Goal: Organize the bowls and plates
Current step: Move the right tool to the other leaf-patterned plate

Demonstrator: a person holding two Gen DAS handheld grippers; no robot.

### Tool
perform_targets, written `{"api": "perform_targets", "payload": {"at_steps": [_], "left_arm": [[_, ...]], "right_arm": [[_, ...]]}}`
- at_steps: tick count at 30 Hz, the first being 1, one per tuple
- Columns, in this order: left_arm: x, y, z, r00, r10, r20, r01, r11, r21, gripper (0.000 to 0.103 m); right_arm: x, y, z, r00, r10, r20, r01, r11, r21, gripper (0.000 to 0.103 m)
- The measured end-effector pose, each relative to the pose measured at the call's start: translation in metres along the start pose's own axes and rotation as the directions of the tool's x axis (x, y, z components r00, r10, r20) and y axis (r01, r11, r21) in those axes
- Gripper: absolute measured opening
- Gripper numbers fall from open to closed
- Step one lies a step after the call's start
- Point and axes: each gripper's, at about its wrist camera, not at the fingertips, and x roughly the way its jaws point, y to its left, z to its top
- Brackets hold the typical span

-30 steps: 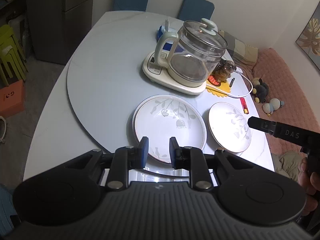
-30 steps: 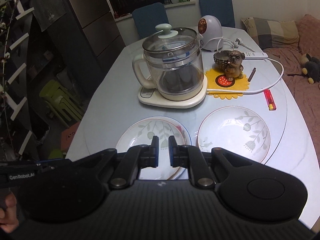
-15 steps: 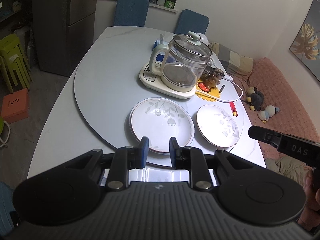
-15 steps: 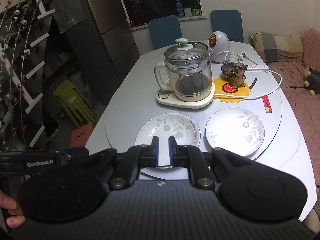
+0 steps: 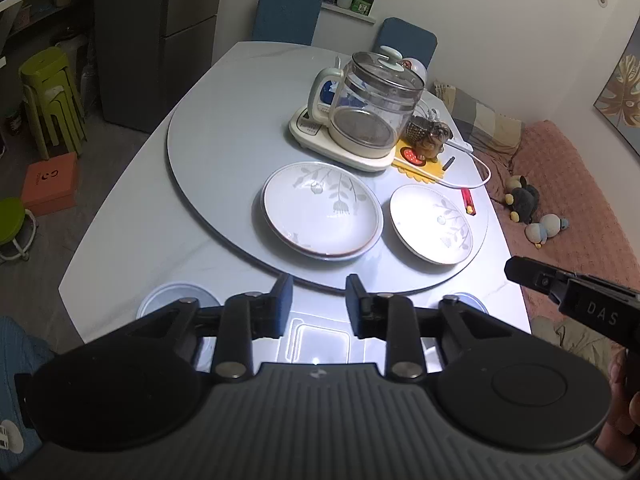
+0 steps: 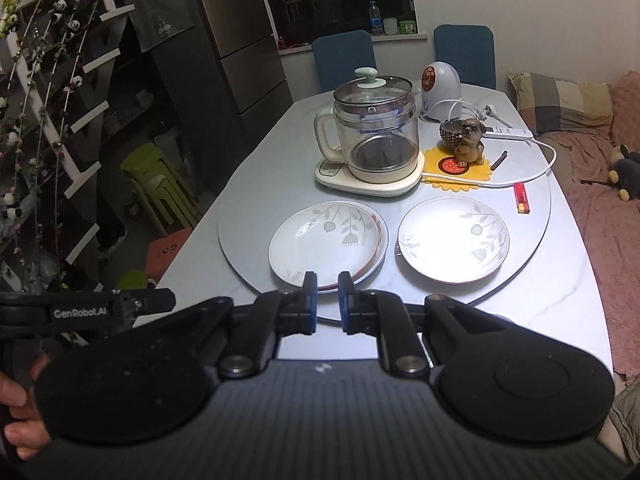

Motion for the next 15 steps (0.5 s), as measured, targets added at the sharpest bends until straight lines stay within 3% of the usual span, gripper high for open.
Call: {"api": "perform_targets", "payload": {"at_steps": [3, 6, 7, 8, 9, 11, 15], "left_arm": [[-0.005, -0.004, -0.006, 1.0, 0.01, 0.001, -0.01, 1.0, 0.019, 0.055], [-0.009, -0.007, -0.005, 1.0, 0.009, 0.008, -0.009, 0.999, 0.038, 0.062], [-0.009, -0.007, -0.004, 1.0, 0.007, 0.008, -0.007, 0.999, 0.043, 0.067], [-0.009, -0.008, -0.003, 1.0, 0.006, 0.009, -0.006, 0.999, 0.052, 0.07], [-0.009, -0.009, -0.003, 1.0, 0.005, 0.011, -0.005, 0.998, 0.063, 0.074], [-0.008, -0.009, 0.0, 1.0, -0.002, 0.013, 0.001, 0.997, 0.082, 0.075], [-0.003, -0.007, 0.007, 0.999, -0.035, 0.005, 0.035, 0.993, 0.109, 0.075]], "right_arm": [[-0.006, -0.002, -0.003, 1.0, -0.022, 0.014, 0.022, 1.0, -0.005, 0.015], [-0.012, -0.003, -0.006, 0.999, -0.033, 0.024, 0.033, 0.999, -0.002, 0.019], [-0.013, -0.003, -0.007, 0.999, -0.042, 0.028, 0.042, 0.999, 0.002, 0.025], [-0.014, -0.004, -0.008, 0.998, -0.046, 0.033, 0.045, 0.999, 0.008, 0.042], [-0.014, -0.004, -0.009, 0.998, -0.05, 0.037, 0.049, 0.999, 0.016, 0.066], [-0.014, -0.006, -0.01, 0.996, -0.069, 0.049, 0.067, 0.997, 0.04, 0.086], [-0.011, -0.007, -0.01, 0.992, -0.115, 0.041, 0.112, 0.991, 0.071, 0.085]]}}
